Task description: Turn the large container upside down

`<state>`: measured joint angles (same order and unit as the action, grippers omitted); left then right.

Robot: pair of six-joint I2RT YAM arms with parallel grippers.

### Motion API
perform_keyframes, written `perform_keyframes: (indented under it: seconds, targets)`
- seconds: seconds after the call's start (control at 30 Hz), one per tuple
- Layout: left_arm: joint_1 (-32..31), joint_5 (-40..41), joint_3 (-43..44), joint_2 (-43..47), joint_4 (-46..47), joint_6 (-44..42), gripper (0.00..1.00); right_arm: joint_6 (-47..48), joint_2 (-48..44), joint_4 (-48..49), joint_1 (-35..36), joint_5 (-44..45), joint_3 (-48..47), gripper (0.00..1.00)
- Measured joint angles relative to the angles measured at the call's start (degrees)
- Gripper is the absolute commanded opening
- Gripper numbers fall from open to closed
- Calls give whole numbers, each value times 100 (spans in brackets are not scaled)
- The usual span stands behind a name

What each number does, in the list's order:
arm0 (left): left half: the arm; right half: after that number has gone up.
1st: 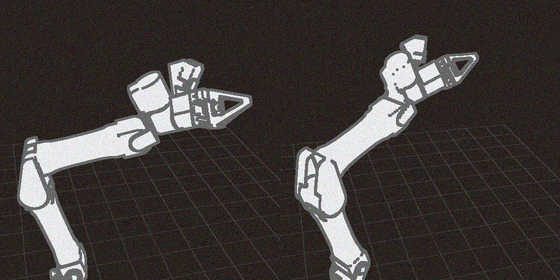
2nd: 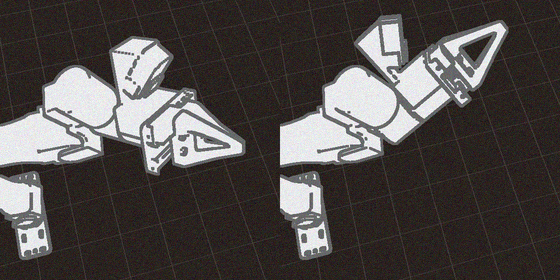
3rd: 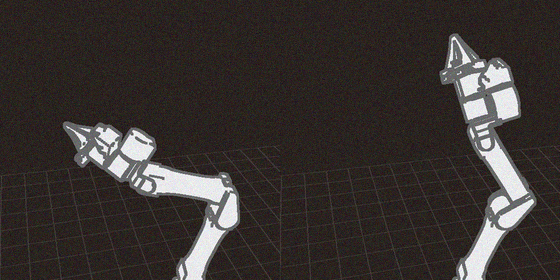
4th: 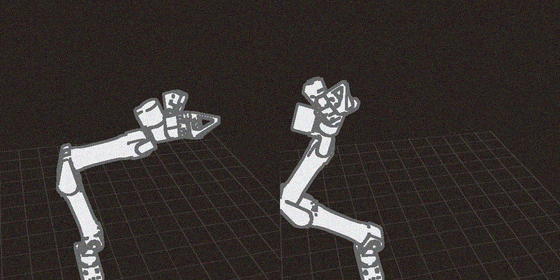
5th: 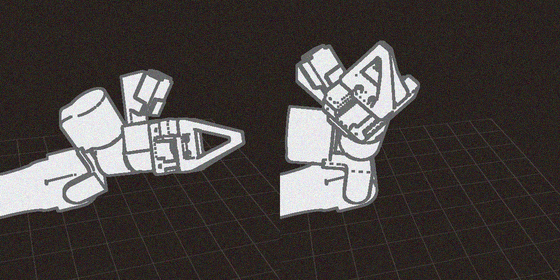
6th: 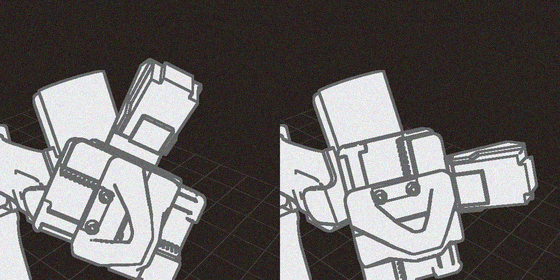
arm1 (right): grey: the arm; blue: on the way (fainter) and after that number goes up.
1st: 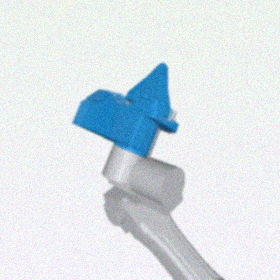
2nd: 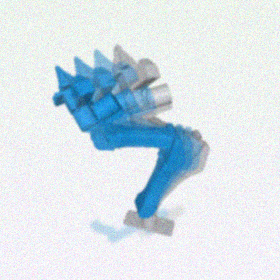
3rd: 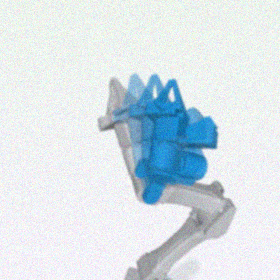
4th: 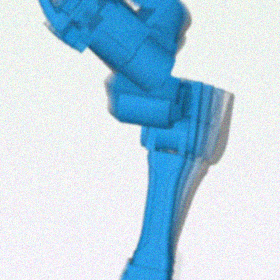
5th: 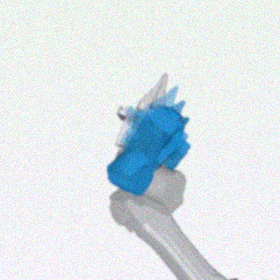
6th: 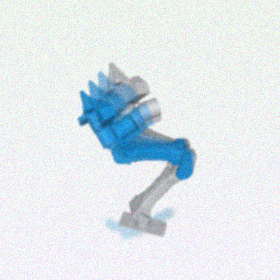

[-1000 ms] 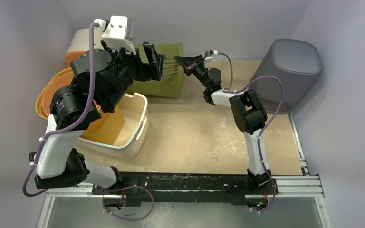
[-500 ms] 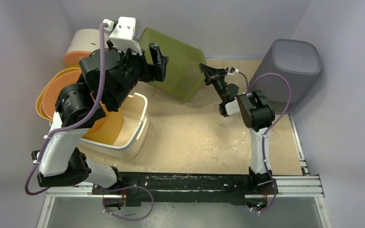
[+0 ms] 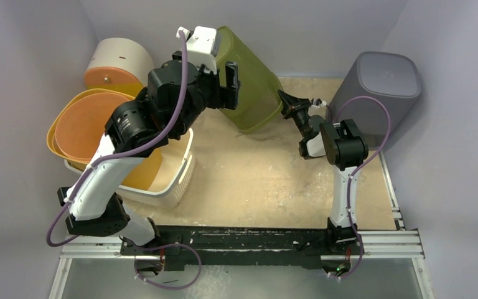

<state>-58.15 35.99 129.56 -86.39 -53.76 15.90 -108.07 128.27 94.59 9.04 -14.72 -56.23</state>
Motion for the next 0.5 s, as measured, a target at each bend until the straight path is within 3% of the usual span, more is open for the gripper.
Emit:
perform_keyframes:
  seconds: [0.5]
  targets:
    - [0, -127, 52, -444, 4, -2, 79, -26, 433, 22, -192, -129, -90, 12]
